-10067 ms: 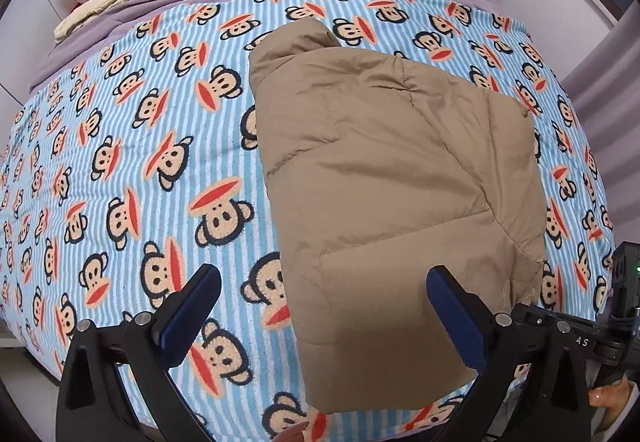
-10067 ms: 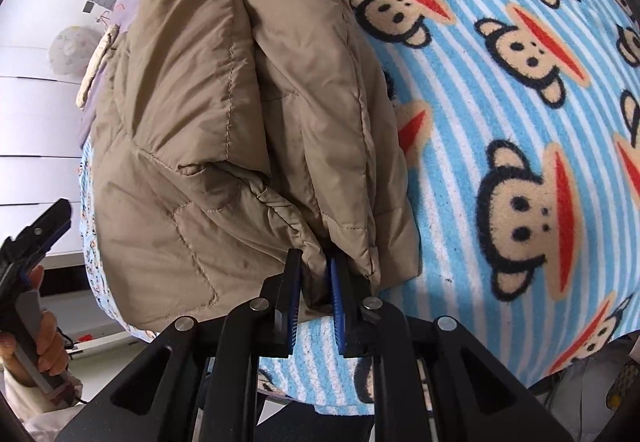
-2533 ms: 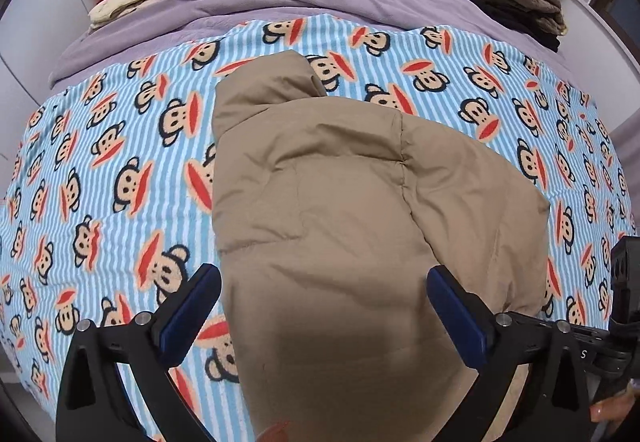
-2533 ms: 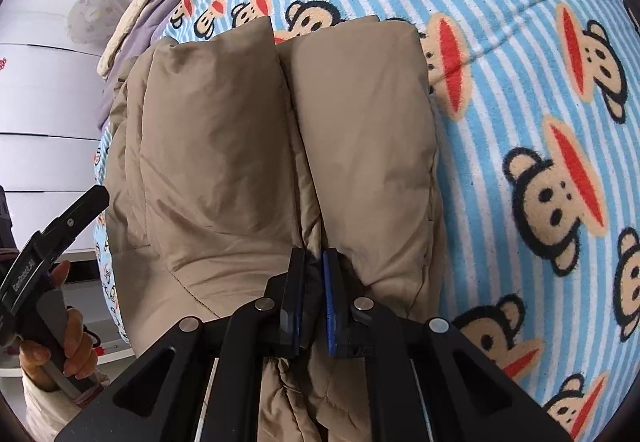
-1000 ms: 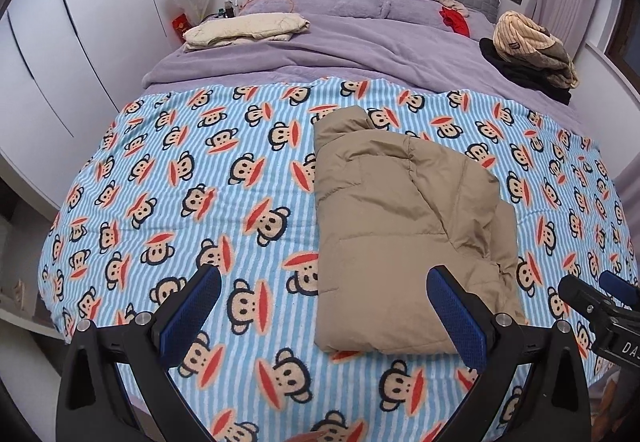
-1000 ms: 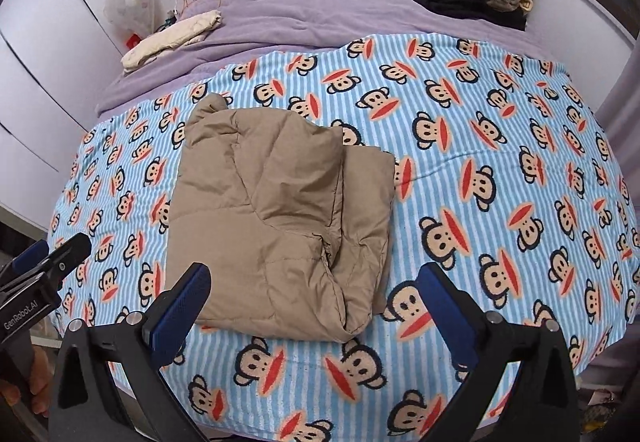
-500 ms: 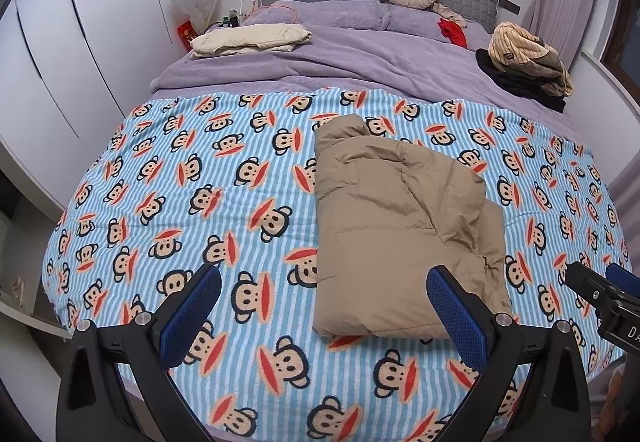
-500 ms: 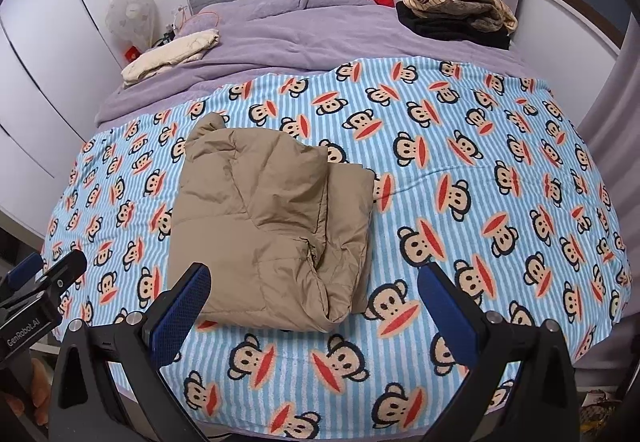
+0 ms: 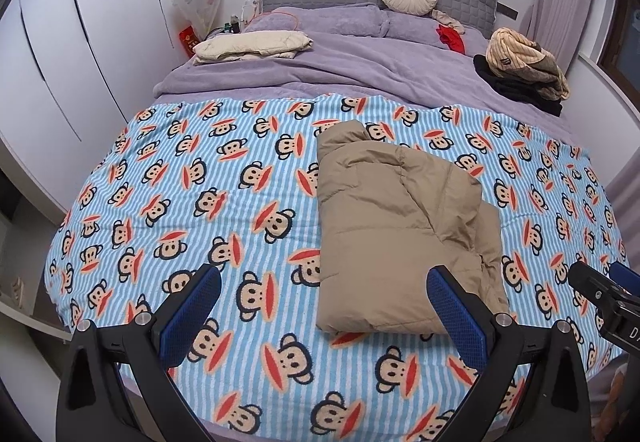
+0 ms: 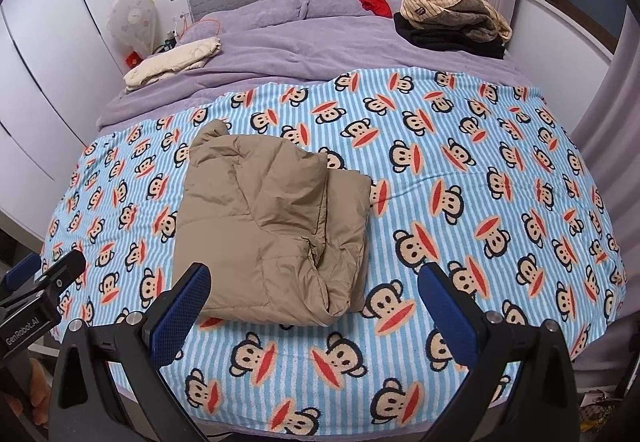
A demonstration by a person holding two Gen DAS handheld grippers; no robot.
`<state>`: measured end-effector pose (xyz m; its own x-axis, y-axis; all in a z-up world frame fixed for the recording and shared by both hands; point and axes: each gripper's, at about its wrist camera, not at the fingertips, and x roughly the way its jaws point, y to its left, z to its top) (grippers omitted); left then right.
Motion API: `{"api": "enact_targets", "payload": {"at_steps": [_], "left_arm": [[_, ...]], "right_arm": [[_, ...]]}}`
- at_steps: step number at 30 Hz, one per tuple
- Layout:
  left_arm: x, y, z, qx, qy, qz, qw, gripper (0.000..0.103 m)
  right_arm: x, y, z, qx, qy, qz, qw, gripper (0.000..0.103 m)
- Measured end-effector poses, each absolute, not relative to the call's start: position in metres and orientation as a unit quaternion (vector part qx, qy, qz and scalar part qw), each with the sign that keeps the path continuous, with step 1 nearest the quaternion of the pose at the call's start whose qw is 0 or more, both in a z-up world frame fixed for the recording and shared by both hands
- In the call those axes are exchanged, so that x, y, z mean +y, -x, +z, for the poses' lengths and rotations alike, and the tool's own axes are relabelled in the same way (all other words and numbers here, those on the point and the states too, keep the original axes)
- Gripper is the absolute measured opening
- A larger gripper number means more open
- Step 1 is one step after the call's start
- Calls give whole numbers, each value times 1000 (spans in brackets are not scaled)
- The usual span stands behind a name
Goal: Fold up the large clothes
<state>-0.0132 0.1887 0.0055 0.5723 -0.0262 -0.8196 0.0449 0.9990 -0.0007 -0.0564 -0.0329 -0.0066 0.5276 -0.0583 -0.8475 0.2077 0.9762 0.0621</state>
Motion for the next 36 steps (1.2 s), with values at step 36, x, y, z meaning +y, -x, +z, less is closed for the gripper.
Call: {"api": "enact_targets", "payload": {"at_steps": [36], "left_arm": [[189,19,11,462,-11,-12,887,103]], "right_arm": [[-29,61,0,478,-78,-75,872,103]]}}
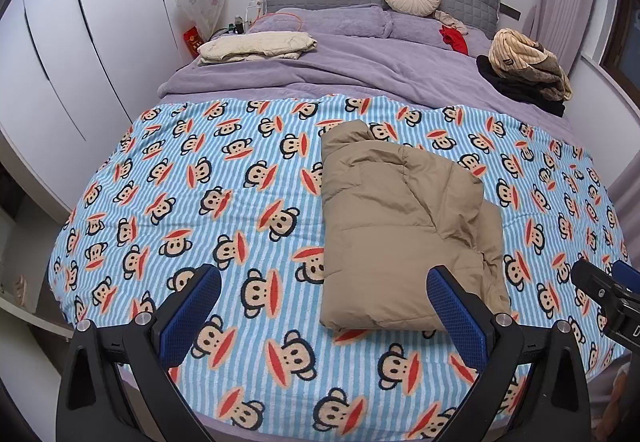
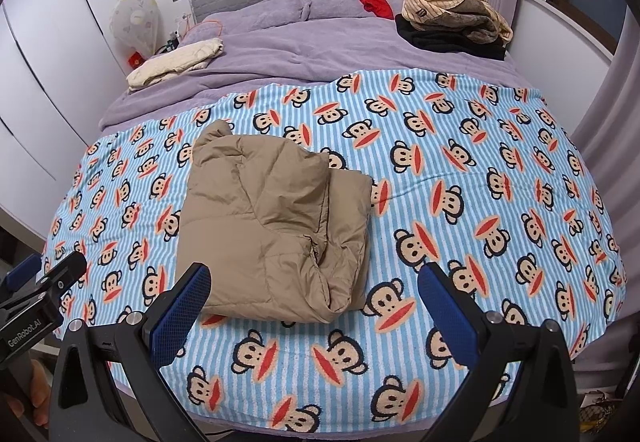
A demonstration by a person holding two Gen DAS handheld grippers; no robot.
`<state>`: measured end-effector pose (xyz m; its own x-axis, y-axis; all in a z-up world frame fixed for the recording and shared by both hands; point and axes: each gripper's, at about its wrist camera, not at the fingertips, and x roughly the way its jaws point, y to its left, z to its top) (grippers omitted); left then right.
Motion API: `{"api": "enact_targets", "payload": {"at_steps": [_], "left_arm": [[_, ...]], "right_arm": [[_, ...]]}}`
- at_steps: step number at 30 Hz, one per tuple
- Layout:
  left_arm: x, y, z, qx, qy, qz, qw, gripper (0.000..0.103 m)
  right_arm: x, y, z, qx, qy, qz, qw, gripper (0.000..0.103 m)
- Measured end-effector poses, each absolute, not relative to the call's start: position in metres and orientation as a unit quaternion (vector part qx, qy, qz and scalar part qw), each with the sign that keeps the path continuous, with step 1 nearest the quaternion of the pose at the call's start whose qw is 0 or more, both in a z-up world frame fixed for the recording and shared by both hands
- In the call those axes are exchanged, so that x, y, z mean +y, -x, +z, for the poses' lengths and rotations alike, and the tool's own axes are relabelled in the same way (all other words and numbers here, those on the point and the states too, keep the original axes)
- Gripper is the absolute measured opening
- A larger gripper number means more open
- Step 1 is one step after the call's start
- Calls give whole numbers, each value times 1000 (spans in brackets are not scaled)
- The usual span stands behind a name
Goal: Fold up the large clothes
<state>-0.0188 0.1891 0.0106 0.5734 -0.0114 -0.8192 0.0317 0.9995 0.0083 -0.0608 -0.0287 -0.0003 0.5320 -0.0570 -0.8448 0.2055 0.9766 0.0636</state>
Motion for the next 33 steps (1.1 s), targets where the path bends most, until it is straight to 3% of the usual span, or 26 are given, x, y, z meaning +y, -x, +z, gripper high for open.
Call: {"api": "enact_targets", "payload": {"at_steps": [33], "left_arm": [[195,18,10,455,-14,-4,891,103]], "right_arm": [[-23,61,2,478,-76,-74,872,103]]}}
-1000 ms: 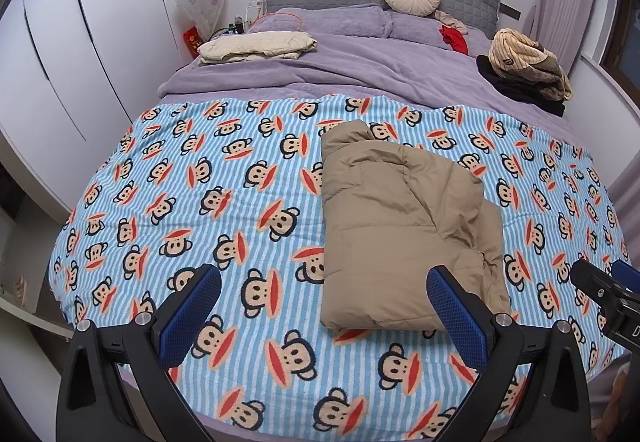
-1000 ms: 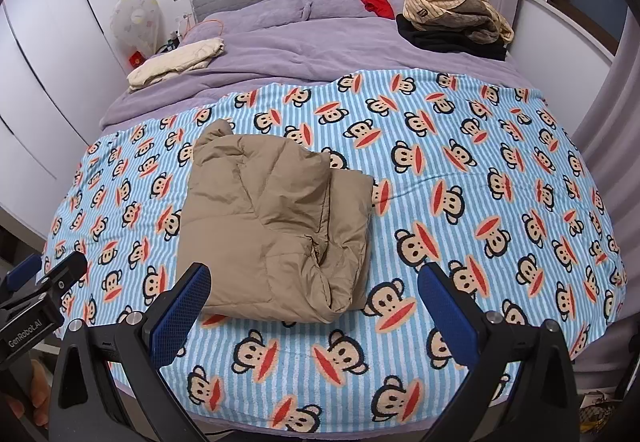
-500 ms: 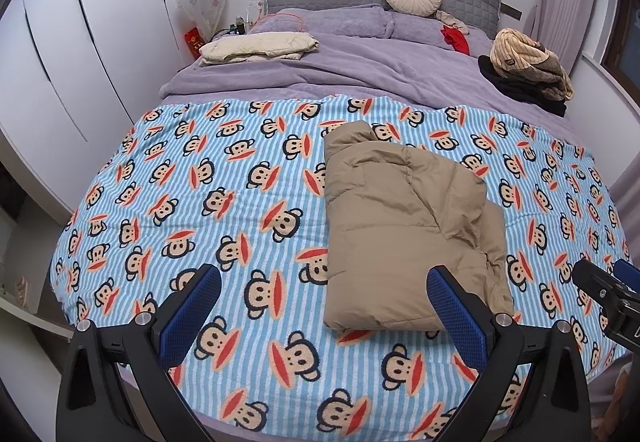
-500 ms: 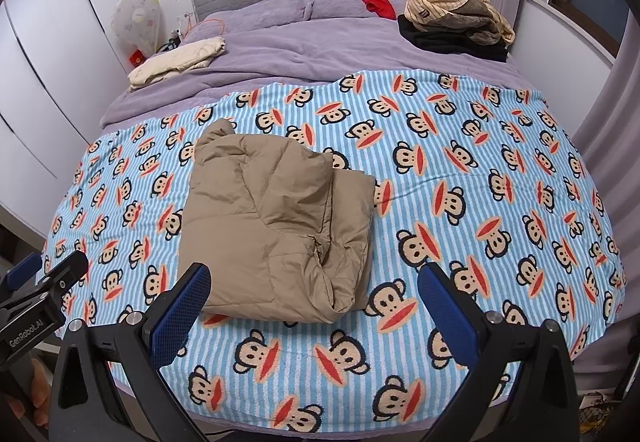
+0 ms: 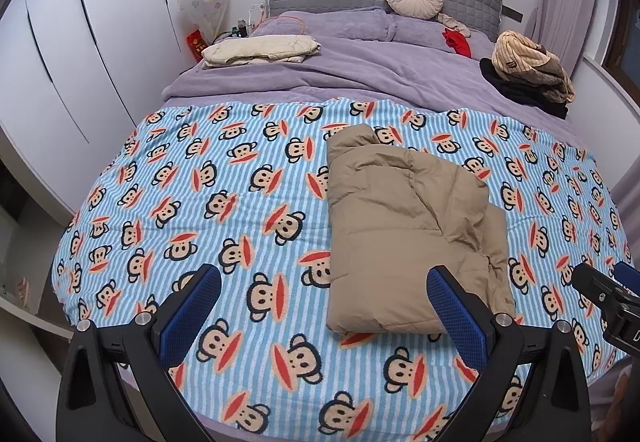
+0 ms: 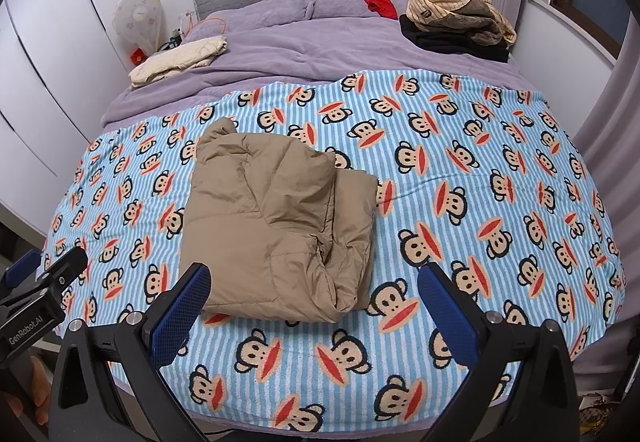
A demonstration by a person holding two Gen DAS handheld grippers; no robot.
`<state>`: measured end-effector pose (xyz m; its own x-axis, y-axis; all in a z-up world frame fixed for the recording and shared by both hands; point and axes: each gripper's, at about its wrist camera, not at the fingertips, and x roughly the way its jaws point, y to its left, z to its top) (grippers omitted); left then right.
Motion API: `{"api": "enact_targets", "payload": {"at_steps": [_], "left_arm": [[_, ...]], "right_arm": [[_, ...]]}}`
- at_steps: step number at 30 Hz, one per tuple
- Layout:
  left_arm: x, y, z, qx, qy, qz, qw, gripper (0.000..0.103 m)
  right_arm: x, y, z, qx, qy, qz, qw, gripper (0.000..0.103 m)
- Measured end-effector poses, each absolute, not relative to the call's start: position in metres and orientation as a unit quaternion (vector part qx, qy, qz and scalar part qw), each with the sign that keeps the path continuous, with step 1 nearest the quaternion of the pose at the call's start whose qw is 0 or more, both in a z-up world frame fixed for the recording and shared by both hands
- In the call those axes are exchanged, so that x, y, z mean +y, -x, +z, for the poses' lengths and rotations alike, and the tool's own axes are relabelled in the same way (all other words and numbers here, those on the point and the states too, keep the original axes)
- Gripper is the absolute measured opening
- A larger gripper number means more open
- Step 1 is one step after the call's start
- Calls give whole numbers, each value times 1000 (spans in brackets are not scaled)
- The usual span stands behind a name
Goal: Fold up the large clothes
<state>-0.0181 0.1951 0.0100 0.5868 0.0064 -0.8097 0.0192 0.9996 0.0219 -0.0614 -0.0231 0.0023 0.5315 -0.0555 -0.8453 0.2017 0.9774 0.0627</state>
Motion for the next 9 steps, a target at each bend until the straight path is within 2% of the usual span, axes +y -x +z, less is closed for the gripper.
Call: {"api": "enact_targets", "payload": {"at_steps": [9], "left_arm": [[194,17,9,455,-14,-19,890,103]], "right_arm": [[-21,61,1,482,-77,-71,870,103]]}}
